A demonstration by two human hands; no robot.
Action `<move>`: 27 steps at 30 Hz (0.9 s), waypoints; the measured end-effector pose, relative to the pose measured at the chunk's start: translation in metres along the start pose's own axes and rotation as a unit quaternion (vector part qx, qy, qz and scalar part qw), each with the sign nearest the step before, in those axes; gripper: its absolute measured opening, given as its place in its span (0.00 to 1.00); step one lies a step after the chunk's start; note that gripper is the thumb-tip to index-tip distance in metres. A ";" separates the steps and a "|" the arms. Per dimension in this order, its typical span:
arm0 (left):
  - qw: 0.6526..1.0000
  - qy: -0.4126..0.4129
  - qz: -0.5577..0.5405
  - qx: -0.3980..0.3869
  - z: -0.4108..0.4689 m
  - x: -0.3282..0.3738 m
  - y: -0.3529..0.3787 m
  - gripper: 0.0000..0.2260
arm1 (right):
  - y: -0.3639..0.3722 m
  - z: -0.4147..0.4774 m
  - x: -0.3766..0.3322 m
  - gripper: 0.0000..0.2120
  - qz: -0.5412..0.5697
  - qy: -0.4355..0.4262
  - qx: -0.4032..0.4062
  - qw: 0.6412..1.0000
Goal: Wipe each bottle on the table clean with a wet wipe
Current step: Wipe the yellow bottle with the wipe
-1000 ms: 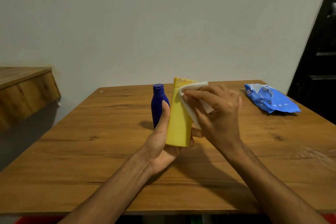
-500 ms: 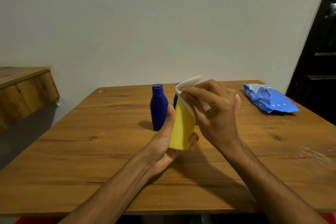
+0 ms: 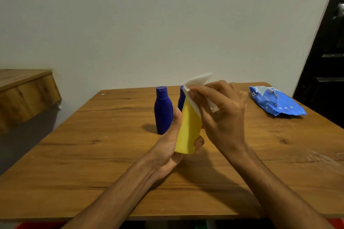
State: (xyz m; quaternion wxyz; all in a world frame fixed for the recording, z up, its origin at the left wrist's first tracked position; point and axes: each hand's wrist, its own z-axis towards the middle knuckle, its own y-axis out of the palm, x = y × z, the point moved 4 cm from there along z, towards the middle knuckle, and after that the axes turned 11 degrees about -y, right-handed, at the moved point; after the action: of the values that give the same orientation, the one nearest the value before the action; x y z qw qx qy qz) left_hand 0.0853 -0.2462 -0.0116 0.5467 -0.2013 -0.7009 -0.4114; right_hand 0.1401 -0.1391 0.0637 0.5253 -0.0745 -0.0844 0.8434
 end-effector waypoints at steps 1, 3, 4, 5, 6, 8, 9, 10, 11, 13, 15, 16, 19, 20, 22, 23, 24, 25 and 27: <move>1.000 0.002 -0.002 0.001 0.000 0.000 -0.001 0.28 | 0.003 -0.001 -0.002 0.09 0.005 -0.012 -0.009 1.000; 1.000 0.007 -0.011 -0.002 0.000 0.001 -0.003 0.26 | 0.005 -0.002 -0.004 0.10 0.009 -0.030 -0.025 0.999; 1.000 0.010 -0.012 -0.007 0.001 0.001 -0.003 0.25 | 0.004 -0.002 -0.002 0.09 0.003 -0.027 -0.020 0.999; 1.000 0.013 -0.011 -0.012 0.001 0.002 -0.003 0.25 | 0.003 -0.001 0.001 0.08 0.001 -0.013 -0.008 1.000; 1.000 0.014 -0.010 -0.017 0.001 0.002 -0.002 0.25 | 0.001 0.000 0.005 0.07 0.007 0.005 0.009 1.000; 1.000 0.011 -0.011 -0.023 0.001 0.002 0.000 0.25 | -0.001 0.000 0.009 0.08 0.034 0.031 0.039 0.998; 1.000 0.010 -0.014 -0.025 0.001 0.002 0.000 0.25 | -0.001 -0.001 0.010 0.09 0.045 0.035 0.047 0.997; 0.999 0.007 -0.021 -0.030 0.001 0.001 0.000 0.25 | 0.000 -0.003 0.009 0.09 0.051 0.036 0.049 0.997; 0.999 0.005 -0.028 -0.036 0.001 0.000 0.000 0.26 | 0.001 -0.003 0.009 0.09 0.054 0.039 0.049 0.997; 0.998 0.003 -0.041 -0.048 0.000 0.000 0.002 0.26 | 0.001 -0.004 0.010 0.09 0.054 0.053 0.055 0.996; 0.997 0.005 -0.053 -0.059 0.000 0.000 0.003 0.26 | 0.000 -0.003 0.012 0.09 0.056 0.070 0.067 0.994; 0.996 0.007 -0.061 -0.064 0.000 0.000 0.003 0.27 | -0.001 -0.003 0.012 0.09 0.057 0.077 0.072 0.993; 0.993 0.008 -0.093 -0.078 -0.001 0.002 0.004 0.26 | -0.002 -0.004 0.012 0.08 0.061 0.084 0.082 0.991; 0.991 0.008 -0.105 -0.080 -0.001 0.003 0.003 0.27 | -0.002 -0.005 0.013 0.08 0.063 0.087 0.084 0.991; 0.989 0.010 -0.120 -0.081 -0.002 0.005 0.003 0.27 | -0.002 -0.005 0.015 0.08 0.069 0.095 0.088 0.989; 0.989 0.011 -0.124 -0.083 -0.002 0.005 0.003 0.28 | -0.002 -0.005 0.016 0.08 0.071 0.099 0.091 0.988; 0.988 0.011 -0.129 -0.087 -0.003 0.006 0.004 0.28 | -0.002 -0.006 0.017 0.08 0.071 0.103 0.093 0.988; 0.987 0.012 -0.134 -0.091 -0.004 0.006 0.005 0.29 | -0.002 -0.006 0.018 0.08 0.070 0.105 0.094 0.987; 0.984 0.014 -0.148 -0.098 -0.004 0.006 0.006 0.29 | -0.001 -0.006 0.019 0.08 0.071 0.110 0.094 0.987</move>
State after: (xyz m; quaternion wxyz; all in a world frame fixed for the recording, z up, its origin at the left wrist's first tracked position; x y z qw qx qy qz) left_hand 0.0900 -0.2469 -0.0034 0.4676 -0.1422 -0.6717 -0.5568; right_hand 0.1342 -0.1214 0.0573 0.4750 -0.1234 0.0592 0.8693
